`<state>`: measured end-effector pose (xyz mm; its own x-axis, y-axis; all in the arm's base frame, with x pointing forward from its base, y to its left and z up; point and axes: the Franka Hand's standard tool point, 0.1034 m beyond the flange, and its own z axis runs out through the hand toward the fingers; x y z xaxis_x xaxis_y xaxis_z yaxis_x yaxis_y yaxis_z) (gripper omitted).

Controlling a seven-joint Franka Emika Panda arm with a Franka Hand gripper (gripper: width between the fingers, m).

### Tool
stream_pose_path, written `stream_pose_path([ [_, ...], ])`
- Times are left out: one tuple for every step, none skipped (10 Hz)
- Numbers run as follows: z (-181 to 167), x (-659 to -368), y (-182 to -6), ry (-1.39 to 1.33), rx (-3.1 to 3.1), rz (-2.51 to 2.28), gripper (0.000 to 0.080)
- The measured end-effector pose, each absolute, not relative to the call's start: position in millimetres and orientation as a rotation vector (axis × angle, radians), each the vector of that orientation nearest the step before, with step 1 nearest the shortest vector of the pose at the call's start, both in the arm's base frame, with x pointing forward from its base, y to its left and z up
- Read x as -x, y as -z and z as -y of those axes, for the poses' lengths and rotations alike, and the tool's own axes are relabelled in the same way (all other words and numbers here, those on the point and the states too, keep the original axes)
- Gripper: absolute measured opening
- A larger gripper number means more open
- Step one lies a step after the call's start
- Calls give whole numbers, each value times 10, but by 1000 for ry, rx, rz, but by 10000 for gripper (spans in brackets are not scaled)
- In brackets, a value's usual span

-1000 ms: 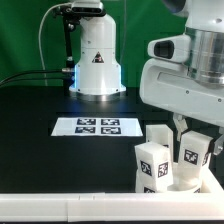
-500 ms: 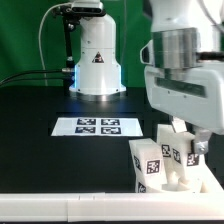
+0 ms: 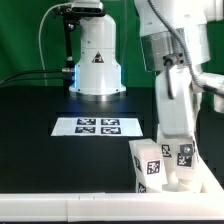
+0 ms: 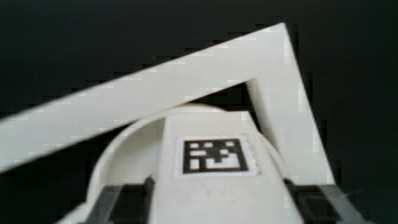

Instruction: Assemble stool

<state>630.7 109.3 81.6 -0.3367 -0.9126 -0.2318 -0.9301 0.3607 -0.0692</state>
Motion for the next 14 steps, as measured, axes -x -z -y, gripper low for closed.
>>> stream_pose_path([
  [-1119, -6320, -812, -123, 1496, -2485, 334],
  [-1144, -6337, -808, -127, 1309, -2583, 334],
  [-1179, -6348, -805, -99, 1307, -2572, 334],
  [-1205, -6351, -803, -82, 1347, -2546, 334],
  [-1200, -6352, -803, -79, 1361, -2538, 334],
  [-1202, -6347, -805, -69, 1448, -2491, 401],
  [-1222, -6317, -828, -71, 1643, -2374, 561],
  [-1251, -6310, -903, -60, 1831, -2226, 561],
  [-1311, -6264, -989, -74, 1991, -2099, 631],
  [-1365, -6180, -1013, -102, 2136, -2017, 644],
  [-1352, -6188, -1012, -82, 2228, -1920, 644],
  [-1341, -6188, -1008, -73, 2283, -1853, 649],
  [-1338, -6188, -1008, -65, 2326, -1800, 649],
  [-1318, -6187, -1019, -37, 2470, -1618, 649],
])
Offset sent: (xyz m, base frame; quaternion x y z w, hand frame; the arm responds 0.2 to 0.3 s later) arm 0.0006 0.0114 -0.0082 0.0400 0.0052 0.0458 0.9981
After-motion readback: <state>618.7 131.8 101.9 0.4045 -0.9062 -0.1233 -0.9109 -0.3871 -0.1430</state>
